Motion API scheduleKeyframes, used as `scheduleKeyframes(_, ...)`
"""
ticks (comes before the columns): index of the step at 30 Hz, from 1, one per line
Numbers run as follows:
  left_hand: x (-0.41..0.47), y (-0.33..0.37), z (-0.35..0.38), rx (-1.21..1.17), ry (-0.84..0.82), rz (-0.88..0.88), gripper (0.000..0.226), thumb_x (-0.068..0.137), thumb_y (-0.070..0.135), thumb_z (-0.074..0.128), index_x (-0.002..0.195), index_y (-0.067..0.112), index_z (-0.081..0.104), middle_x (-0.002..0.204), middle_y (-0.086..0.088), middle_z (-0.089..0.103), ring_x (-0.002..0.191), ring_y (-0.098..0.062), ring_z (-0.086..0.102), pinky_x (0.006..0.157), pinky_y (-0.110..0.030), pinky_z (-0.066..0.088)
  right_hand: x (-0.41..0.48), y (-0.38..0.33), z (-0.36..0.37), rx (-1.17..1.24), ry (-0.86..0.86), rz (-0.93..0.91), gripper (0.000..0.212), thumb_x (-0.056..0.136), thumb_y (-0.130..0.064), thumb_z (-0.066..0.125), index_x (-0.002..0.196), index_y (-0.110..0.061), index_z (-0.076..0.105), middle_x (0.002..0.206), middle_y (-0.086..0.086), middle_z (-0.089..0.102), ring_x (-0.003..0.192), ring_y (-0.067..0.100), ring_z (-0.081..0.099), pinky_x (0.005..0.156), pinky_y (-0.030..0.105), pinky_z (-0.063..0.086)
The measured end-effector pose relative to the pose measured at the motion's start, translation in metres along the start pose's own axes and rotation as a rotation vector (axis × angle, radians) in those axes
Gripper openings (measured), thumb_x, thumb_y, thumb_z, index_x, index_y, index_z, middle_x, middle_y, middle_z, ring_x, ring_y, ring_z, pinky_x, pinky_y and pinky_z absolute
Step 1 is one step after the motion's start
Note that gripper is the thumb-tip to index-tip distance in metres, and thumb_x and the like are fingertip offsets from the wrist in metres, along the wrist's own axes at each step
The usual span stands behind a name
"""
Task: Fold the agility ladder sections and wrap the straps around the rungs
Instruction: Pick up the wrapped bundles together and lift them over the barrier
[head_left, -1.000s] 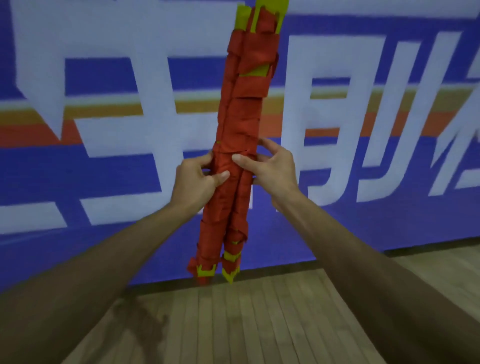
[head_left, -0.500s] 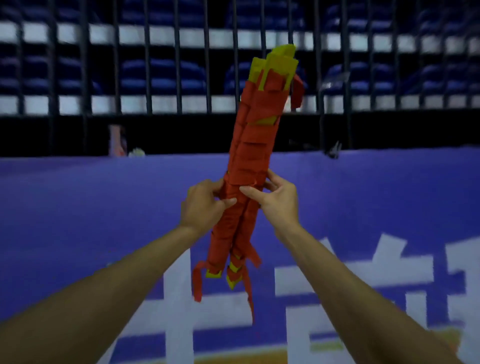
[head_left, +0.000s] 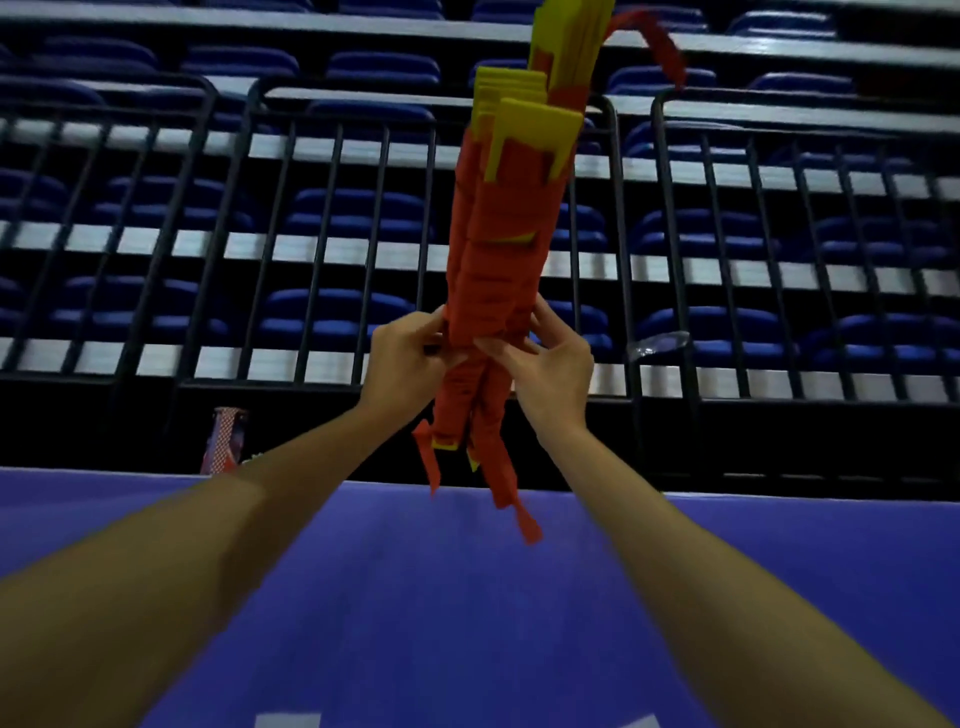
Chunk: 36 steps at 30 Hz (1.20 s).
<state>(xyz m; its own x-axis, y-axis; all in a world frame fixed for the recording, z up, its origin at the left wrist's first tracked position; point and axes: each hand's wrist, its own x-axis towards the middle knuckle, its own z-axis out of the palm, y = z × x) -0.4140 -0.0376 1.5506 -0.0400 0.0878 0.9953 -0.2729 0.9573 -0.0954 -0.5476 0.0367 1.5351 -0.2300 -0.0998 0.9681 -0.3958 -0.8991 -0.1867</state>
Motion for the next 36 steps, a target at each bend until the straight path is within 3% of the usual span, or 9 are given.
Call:
scheduleKeyframes(6,-0.017,-0.084,0.016,0.003,-0.031,-0.038,0.043,0.076,0.006,0.076,0.118,0.016,0.069,0.096,-0.007,0.073,0.087,-0.018,0.067,0.082,-0.025,0.054,0.002,0.082,0.045,-0.11,-0.023,-0.032,0.055,0.079,-0.015,0.08,0.119,-0.026,0.045,0.094,-0.023,0.064,0.086,0.004,0.069,0.073,0.015,0.054)
scheduleKeyframes(9,-0.046,-0.141,0.02,-0.006,-0.13,-0.116,0.036,0.075,0.013,0.072,0.11,0.021,0.072,0.094,-0.007,0.073,0.087,-0.023,0.068,0.081,-0.04,0.055,-0.012,0.144,0.075,-0.245,-0.095,-0.011,0.061,0.082,-0.013,0.076,0.129,-0.024,0.037,0.104,-0.015,0.063,0.091,0.014,0.068,0.078,0.025,0.055)
scheduleKeyframes(17,-0.081,-0.287,0.056,0.087,-0.533,-0.202,0.043,0.074,0.046,0.053,0.1,0.015,0.067,0.08,-0.003,0.066,0.08,-0.026,0.065,0.072,-0.039,0.052,-0.033,0.284,0.131,-0.622,-0.203,0.196,0.069,0.089,-0.03,0.068,0.143,-0.01,0.03,0.135,0.012,0.051,0.112,0.04,0.057,0.088,0.048,0.048)
scheduleKeyframes(21,-0.09,-0.32,0.067,0.214,-0.867,-0.212,0.034,0.092,0.035,0.059,0.121,0.017,0.059,0.109,-0.01,0.07,0.104,-0.032,0.064,0.088,-0.043,0.05,-0.046,0.329,0.127,-0.804,-0.422,0.253,0.049,0.09,-0.052,0.055,0.136,-0.038,0.05,0.137,0.001,0.056,0.129,0.028,0.048,0.11,0.056,0.03)
scheduleKeyframes(23,-0.098,-0.322,0.07,0.195,-0.997,-0.264,0.034,0.095,0.034,0.058,0.127,0.022,0.054,0.111,-0.002,0.066,0.111,-0.028,0.06,0.097,-0.04,0.045,-0.054,0.348,0.121,-0.792,-0.497,0.279,0.052,0.084,-0.071,0.048,0.133,-0.06,0.037,0.143,-0.011,0.049,0.137,0.017,0.039,0.115,0.062,0.011)
scheduleKeyframes(27,-0.107,-0.322,0.069,0.212,-0.982,-0.248,0.009,0.091,0.049,0.05,0.097,0.042,0.048,0.096,0.022,0.051,0.118,-0.026,0.054,0.108,-0.057,0.032,-0.058,0.33,0.104,-0.927,-0.535,0.198,0.052,0.091,-0.049,0.058,0.14,-0.039,0.043,0.145,-0.008,0.043,0.137,0.011,0.027,0.116,0.057,-0.004)
scheduleKeyframes(30,-0.116,-0.319,0.067,0.268,-0.936,-0.224,0.024,0.092,0.05,0.043,0.107,0.031,0.047,0.112,0.01,0.046,0.123,-0.027,0.048,0.11,-0.057,0.028,-0.06,0.319,0.078,-0.913,-0.554,0.025,0.05,0.086,-0.053,0.062,0.125,-0.021,0.061,0.129,0.002,0.056,0.128,0.023,0.04,0.104,0.03,0.018)
scheduleKeyframes(33,-0.122,-0.316,0.074,0.232,-0.748,-0.278,0.055,0.085,0.044,0.058,0.12,0.002,0.056,0.122,-0.019,0.044,0.116,-0.034,0.05,0.102,-0.039,0.041,-0.075,0.319,0.061,-0.859,-0.417,-0.033,0.076,0.074,-0.069,0.05,0.117,-0.007,0.059,0.103,0.0,0.053,0.11,0.034,0.052,0.096,0.043,0.034)
scheduleKeyframes(36,-0.13,-0.304,0.078,-0.027,-0.54,-0.412,0.052,0.068,0.025,0.074,0.105,-0.009,0.06,0.1,-0.02,0.044,0.079,-0.016,0.052,0.07,-0.011,0.042,-0.09,0.313,0.05,-0.662,-0.24,-0.148,0.072,0.079,-0.061,0.058,0.132,-0.014,0.047,0.124,0.001,0.053,0.117,0.015,0.044,0.102,0.045,0.037)
